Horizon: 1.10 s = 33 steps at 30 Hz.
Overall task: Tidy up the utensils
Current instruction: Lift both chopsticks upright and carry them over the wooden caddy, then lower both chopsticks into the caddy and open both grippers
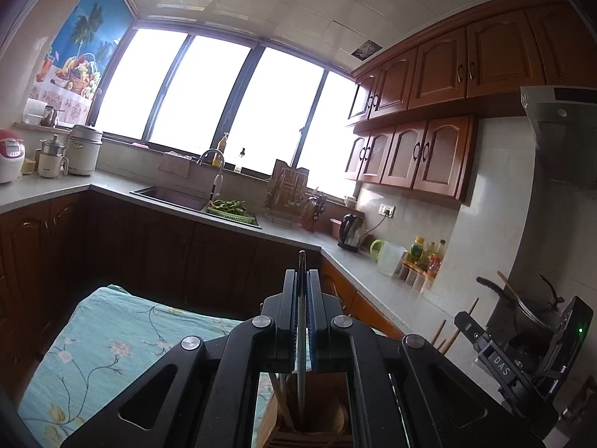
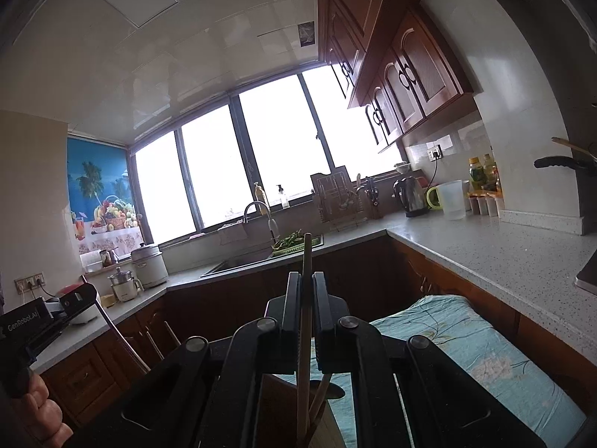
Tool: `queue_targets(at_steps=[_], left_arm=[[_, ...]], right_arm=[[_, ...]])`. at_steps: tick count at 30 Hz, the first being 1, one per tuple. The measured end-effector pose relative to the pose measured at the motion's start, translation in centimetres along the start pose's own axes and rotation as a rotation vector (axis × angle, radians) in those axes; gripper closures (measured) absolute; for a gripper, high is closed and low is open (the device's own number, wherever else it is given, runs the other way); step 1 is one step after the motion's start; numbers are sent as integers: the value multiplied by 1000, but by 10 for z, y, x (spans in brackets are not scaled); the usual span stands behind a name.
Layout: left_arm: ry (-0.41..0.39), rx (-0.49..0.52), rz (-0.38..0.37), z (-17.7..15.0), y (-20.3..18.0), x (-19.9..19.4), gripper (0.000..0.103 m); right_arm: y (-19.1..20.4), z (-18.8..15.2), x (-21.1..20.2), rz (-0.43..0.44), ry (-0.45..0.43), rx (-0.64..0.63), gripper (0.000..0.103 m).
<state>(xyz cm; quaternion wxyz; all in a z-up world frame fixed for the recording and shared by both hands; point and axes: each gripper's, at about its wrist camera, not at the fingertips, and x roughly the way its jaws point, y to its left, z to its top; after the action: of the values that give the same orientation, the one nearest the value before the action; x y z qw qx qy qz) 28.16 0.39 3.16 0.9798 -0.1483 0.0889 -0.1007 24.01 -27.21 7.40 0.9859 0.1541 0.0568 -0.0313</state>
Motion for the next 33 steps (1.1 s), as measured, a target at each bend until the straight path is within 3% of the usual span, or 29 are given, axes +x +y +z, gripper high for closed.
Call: queue_targets(at_steps=[10,16,33], left_arm=[[97,1,-4,-23,12,13,101],[176,-16,-16,-15,20,23,101],[217,-18,-6,9,28,24,100]], right_arm=[[-3,-26,2,-2,84,-1,97],[-2,-32,9,6,148,-23,97],[-8,-26,12,26,207,17,91]])
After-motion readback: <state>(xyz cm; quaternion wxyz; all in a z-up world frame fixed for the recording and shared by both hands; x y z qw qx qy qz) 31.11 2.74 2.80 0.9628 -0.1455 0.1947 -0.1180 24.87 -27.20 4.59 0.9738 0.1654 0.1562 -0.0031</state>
